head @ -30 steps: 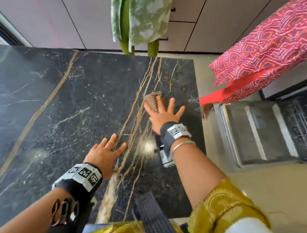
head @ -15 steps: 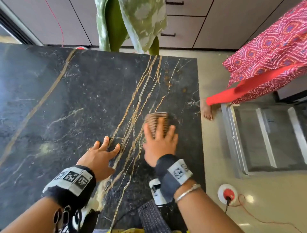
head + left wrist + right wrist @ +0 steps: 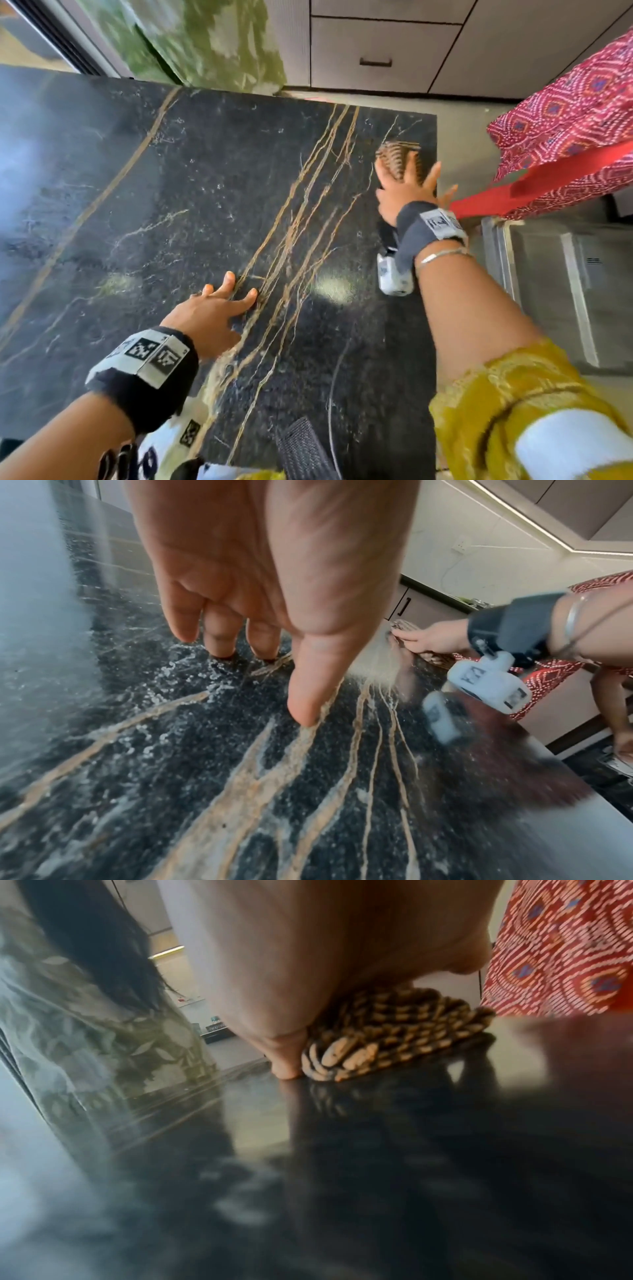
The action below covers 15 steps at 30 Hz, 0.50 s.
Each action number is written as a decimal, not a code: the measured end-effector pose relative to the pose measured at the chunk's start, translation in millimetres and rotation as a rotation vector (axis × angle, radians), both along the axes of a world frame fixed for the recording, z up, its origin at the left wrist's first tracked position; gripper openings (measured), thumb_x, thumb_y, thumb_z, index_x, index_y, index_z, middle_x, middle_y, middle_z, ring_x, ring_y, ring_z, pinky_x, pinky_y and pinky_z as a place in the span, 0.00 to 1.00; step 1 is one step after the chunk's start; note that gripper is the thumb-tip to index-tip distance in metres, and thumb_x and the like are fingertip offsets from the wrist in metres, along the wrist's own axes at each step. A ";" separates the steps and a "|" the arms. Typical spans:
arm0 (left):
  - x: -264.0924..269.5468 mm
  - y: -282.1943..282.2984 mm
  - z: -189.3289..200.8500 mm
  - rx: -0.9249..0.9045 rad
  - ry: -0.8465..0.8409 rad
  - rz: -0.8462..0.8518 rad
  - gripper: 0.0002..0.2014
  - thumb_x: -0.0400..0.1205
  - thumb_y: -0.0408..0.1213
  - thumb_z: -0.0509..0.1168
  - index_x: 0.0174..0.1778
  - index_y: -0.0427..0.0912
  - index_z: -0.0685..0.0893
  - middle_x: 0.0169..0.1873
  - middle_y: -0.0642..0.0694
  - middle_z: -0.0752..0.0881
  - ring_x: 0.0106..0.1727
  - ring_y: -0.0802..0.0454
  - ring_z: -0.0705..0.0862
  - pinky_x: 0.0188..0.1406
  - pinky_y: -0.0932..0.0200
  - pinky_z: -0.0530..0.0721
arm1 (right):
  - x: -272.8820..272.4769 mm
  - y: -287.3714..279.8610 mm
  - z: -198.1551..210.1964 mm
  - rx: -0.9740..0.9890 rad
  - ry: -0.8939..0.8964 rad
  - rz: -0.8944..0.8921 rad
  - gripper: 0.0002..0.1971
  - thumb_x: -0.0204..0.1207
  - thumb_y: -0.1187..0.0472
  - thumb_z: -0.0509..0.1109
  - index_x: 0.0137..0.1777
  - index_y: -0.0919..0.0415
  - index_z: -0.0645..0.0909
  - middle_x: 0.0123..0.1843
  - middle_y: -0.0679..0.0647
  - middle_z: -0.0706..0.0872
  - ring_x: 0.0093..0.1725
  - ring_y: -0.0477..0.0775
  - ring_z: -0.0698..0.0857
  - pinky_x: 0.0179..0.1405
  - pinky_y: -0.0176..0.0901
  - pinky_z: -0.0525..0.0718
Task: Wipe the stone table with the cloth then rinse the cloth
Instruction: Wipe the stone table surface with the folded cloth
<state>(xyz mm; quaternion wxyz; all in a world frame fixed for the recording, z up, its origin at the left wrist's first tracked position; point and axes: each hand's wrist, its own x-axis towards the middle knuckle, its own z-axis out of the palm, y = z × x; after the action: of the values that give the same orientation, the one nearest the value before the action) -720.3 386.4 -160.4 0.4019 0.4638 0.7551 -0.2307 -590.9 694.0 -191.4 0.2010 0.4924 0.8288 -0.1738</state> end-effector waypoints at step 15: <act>10.9 28.4 2.0 -0.173 0.030 -0.072 0.36 0.81 0.59 0.54 0.81 0.53 0.45 0.80 0.31 0.36 0.78 0.30 0.61 0.75 0.46 0.69 | -45.5 -105.6 -10.5 -0.040 0.139 0.452 0.31 0.82 0.48 0.56 0.81 0.36 0.46 0.85 0.56 0.35 0.80 0.76 0.39 0.78 0.70 0.44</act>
<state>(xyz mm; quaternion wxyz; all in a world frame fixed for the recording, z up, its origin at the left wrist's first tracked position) -709.3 414.7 -158.4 0.4204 0.4506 0.7211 -0.3166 -636.4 588.4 -201.9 0.1872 0.2771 0.9262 -0.1742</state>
